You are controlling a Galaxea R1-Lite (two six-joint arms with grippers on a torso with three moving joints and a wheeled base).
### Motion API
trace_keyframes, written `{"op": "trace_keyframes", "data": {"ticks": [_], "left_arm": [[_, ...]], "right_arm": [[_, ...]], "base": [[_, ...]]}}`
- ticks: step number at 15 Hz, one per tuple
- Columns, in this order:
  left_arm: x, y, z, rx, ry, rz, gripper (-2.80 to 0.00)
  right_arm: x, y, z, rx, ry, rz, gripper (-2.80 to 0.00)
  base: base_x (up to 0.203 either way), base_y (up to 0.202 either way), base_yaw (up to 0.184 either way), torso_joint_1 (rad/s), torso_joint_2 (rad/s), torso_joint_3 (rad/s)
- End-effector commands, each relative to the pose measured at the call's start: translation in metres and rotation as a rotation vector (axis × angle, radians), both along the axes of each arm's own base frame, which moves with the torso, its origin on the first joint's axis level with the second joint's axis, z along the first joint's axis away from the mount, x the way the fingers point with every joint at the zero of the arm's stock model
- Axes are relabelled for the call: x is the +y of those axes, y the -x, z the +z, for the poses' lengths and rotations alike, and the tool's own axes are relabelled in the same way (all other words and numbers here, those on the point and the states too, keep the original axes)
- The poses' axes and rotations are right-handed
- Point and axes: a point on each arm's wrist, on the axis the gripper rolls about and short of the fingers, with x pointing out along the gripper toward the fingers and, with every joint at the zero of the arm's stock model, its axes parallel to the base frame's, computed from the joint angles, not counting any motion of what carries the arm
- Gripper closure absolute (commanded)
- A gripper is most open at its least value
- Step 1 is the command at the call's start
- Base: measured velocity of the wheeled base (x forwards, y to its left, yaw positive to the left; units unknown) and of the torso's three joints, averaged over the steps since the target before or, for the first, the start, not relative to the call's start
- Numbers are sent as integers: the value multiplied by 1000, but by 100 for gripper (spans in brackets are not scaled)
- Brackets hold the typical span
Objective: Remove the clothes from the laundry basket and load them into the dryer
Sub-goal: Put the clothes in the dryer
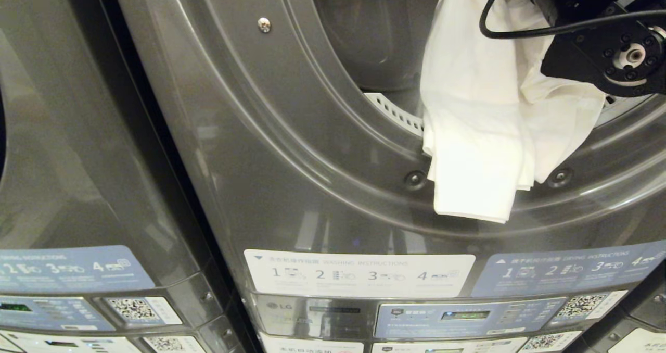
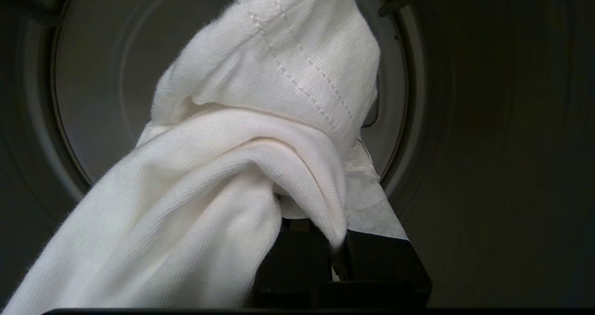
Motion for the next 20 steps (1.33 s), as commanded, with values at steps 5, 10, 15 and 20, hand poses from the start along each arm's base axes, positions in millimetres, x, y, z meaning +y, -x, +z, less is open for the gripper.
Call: {"op": "trace_keyframes", "data": {"ticks": [5,10,15,20], "left_arm": [[0,0,0,0,1,0,0],[0,0,0,0,0,0,0],[0,0,0,0,0,0,0],[0,0,0,0,0,0,0]], "right_arm": [[1,2,1,-6,-2,5,0],[8,1,-4,33,3,37,-280],[9,-2,-12,150,21,53,-280],[0,15,-16,349,80,36,-280]], "base": [[0,0,0,0,0,0],[0,0,0,0,0,0],[0,0,0,0,0,0],[0,0,0,0,0,0]]}}
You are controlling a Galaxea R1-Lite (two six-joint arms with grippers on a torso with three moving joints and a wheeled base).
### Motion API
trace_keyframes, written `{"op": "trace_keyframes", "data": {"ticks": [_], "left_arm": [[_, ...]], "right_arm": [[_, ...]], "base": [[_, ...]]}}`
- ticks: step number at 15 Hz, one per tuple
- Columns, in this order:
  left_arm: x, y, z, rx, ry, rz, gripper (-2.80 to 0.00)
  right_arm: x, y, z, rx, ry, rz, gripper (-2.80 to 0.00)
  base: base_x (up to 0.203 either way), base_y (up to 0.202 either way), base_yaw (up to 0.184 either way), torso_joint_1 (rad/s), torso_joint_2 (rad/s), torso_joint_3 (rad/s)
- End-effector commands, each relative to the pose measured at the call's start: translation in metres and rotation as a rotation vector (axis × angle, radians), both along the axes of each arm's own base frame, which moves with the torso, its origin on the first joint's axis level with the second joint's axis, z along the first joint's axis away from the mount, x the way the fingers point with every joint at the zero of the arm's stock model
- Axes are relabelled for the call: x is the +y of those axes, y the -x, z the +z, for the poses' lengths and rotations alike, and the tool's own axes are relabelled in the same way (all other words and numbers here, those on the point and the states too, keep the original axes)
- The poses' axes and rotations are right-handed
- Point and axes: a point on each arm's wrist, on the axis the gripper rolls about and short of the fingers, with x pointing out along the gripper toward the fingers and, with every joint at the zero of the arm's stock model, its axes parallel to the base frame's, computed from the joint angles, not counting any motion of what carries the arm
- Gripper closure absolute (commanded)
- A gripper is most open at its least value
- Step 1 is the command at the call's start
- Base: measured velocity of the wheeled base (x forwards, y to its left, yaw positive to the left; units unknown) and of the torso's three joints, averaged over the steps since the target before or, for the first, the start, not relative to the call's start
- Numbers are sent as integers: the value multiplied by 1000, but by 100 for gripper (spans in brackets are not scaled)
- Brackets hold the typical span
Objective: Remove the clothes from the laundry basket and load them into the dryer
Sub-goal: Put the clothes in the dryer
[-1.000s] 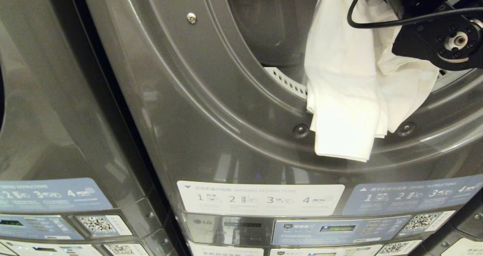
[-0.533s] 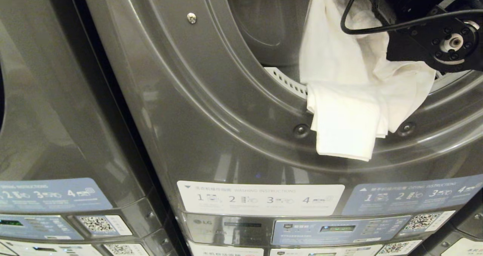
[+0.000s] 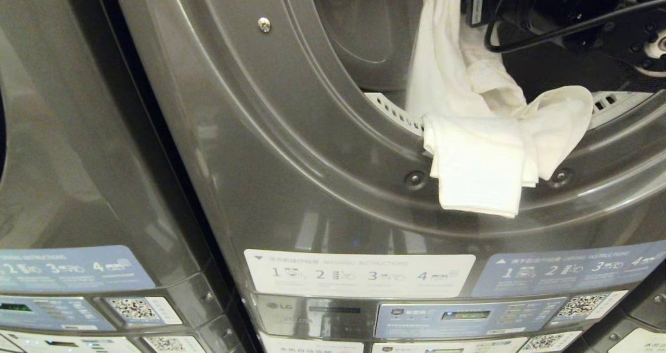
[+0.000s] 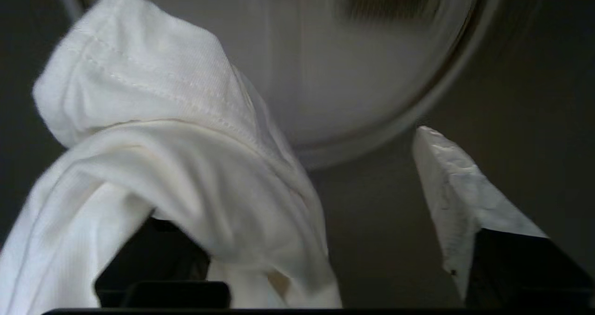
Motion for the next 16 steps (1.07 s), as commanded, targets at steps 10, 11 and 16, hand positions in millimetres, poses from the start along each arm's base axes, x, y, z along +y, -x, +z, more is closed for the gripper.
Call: {"op": "trace_keyframes", "data": {"ticks": [10,11,16], "left_arm": [[0,0,0,0,0,0,0],[0,0,0,0,1,0,0],[0,0,0,0,0,0,0]], "right_arm": [[-40,89,-2,500,179,174,-280],[-45,97,-3,537,196,170,-280],[-49,110,4,509,203,207,-280]], "base": [[0,0,0,0,0,0],[0,0,0,0,0,0],[0,0,0,0,0,0]]}}
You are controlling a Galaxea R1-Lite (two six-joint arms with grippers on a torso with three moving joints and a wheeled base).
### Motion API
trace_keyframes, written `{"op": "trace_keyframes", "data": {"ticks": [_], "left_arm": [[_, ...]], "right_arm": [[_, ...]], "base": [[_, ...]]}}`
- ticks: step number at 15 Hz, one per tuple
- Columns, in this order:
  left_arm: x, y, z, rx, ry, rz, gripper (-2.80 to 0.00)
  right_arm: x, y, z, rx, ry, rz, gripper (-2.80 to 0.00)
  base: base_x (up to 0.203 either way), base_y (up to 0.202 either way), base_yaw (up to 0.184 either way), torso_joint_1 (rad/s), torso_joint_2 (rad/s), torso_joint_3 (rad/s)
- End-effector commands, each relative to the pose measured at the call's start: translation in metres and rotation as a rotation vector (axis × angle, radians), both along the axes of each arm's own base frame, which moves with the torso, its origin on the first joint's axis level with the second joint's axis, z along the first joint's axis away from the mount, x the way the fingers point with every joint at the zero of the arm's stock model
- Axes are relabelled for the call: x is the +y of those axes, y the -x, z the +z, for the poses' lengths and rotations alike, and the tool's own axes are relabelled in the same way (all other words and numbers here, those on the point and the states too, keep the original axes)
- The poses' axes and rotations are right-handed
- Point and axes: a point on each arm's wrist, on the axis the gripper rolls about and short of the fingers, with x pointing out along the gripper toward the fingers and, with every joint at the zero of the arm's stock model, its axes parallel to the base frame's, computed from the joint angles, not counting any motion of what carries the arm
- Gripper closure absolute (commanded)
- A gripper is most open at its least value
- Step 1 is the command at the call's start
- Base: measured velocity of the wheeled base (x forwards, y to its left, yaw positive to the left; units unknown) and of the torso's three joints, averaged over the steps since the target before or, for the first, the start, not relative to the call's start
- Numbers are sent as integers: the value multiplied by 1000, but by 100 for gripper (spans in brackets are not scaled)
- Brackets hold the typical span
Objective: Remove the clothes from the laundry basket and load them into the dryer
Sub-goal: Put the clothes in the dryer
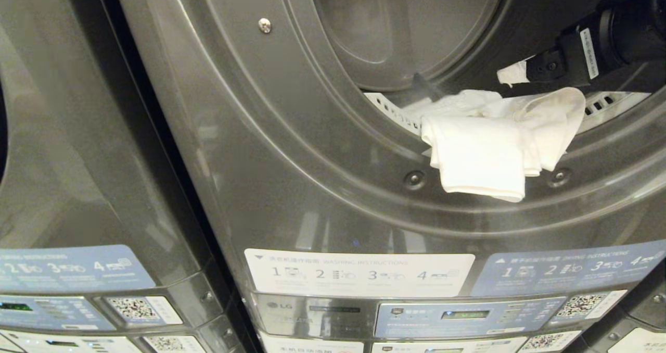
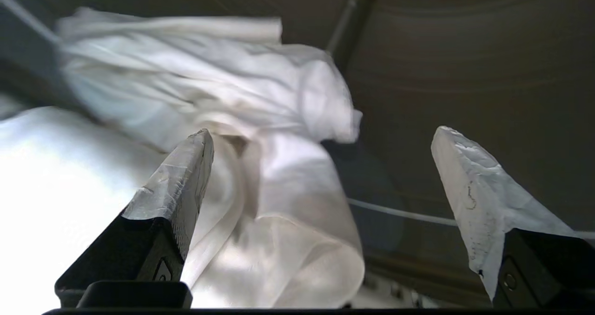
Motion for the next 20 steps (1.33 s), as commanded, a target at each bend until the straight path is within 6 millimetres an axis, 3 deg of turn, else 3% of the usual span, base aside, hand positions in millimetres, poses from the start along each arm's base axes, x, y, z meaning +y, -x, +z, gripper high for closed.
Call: {"op": "trace_keyframes", "data": {"ticks": [1,4,6,12,20], "left_arm": [[0,0,0,0,-1,0,0],[0,0,0,0,0,0,0],[0,0,0,0,-1,0,0],[0,0,0,0,-1,0,0],[0,0,0,0,1,0,0]], "right_arm": [[-6,16,8,-23,-14,22,-280],[-21,54,11,38,-26,129,-280],[-23,64,2,105,-20,173,-280],[8,48,-25,276,-95,216,-280],[22,30,-40,333,-107,172,-280]], "base": [[0,0,0,0,0,0],[0,0,0,0,0,0],[0,0,0,0,0,0],[0,0,0,0,0,0],[0,0,0,0,0,0]]}}
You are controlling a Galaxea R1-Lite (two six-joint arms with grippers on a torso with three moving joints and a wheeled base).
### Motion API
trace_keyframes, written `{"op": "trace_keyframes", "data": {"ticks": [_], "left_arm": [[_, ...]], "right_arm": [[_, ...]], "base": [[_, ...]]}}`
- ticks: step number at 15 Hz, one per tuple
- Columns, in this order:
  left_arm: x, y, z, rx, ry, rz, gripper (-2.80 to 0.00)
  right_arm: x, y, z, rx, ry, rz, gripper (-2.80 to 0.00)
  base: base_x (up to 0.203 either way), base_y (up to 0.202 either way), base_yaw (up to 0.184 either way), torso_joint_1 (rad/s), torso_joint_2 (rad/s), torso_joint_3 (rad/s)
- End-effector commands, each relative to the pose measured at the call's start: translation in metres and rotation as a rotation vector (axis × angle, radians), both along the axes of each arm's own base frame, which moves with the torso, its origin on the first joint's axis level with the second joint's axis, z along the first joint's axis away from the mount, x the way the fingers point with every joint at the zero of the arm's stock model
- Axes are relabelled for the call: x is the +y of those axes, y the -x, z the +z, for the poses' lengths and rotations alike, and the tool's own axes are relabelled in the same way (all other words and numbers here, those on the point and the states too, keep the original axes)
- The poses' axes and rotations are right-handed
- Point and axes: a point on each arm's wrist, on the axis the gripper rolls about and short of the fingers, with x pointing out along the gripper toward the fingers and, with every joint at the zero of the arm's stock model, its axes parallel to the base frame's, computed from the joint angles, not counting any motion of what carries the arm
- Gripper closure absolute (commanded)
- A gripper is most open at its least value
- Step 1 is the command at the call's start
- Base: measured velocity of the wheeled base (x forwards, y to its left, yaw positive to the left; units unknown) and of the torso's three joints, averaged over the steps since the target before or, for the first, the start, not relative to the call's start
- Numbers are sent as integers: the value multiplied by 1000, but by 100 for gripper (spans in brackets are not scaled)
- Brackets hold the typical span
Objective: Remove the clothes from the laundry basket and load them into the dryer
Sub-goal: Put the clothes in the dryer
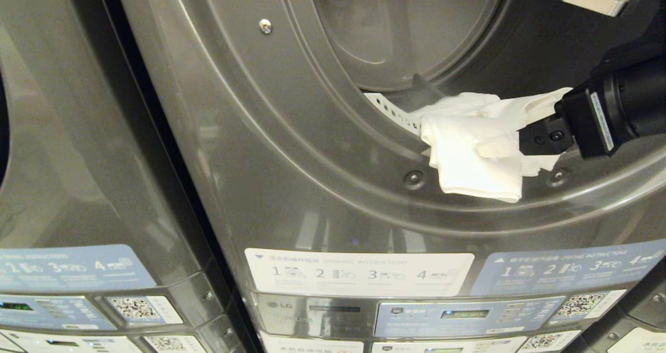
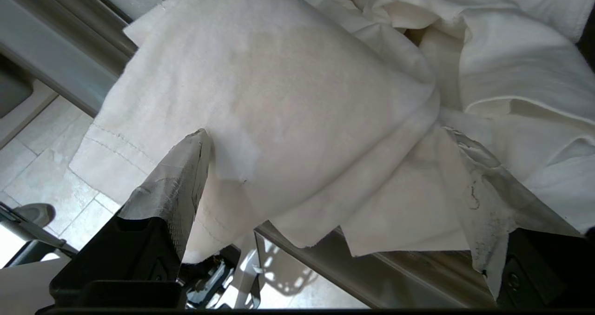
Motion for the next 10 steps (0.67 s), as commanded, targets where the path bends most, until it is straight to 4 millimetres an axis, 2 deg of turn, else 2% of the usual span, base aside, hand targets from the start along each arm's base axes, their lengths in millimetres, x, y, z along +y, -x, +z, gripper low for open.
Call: {"op": "trace_keyframes", "data": {"ticks": [1,4,5,6,10], "left_arm": [[0,0,0,0,-1,0,0],[0,0,0,0,-1,0,0],[0,0,0,0,1,0,0],[0,0,0,0,-1,0,0],[0,0,0,0,0,0,0]], "right_arm": [[3,-3,-5,21,15,2,-280],[3,-4,-8,31,23,3,-280],[3,-4,-8,29,22,3,-242],[3,-4,-8,29,20,1,0],[2,-3,-7,23,18,0,0]], "base": [[0,0,0,0,0,0],[0,0,0,0,0,0],[0,0,0,0,0,0],[0,0,0,0,0,0],[0,0,0,0,0,0]]}}
